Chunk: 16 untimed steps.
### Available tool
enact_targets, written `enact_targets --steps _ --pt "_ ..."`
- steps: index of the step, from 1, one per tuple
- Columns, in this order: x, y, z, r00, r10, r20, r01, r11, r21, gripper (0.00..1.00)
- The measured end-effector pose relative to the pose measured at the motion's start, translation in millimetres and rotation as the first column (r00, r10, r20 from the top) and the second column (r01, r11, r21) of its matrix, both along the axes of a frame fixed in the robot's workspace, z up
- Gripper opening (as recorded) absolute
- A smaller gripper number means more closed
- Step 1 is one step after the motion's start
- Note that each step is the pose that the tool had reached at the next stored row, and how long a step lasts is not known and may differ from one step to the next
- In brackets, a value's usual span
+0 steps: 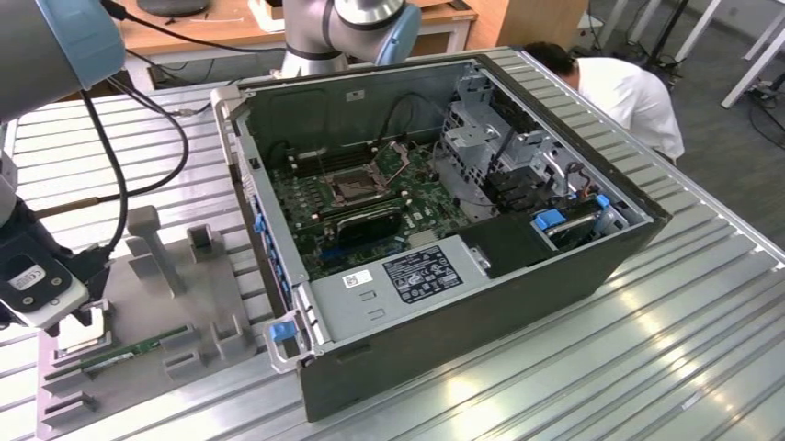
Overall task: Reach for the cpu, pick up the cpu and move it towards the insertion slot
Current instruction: 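Pick up the cpu and move it towards the insertion slot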
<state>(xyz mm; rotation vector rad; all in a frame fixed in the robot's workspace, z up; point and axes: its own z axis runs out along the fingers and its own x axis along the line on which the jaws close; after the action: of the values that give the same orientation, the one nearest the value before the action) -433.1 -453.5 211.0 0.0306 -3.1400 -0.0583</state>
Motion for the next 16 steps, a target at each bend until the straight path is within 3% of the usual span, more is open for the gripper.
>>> enact_targets --steps 1,3,6,10,16 --pt "0.0 0.0 0.0 1.0 0.0 0.0 0.0 1.0 0.0 0.35" --pt "0.0 0.0 0.0 1.0 0.0 0.0 0.0 1.0 0.0 0.47" --pt "0.0 0.0 -0.1 1.0 0.0 0.0 0.0 1.0 0.0 0.53" --pt "0.0 0.0 -0.1 1.0 0.0 0.0 0.0 1.0 0.0 0.71" --pt "0.0 0.0 -6.4 1.0 0.0 0.0001 0.0 1.0 0.0001 0.71"
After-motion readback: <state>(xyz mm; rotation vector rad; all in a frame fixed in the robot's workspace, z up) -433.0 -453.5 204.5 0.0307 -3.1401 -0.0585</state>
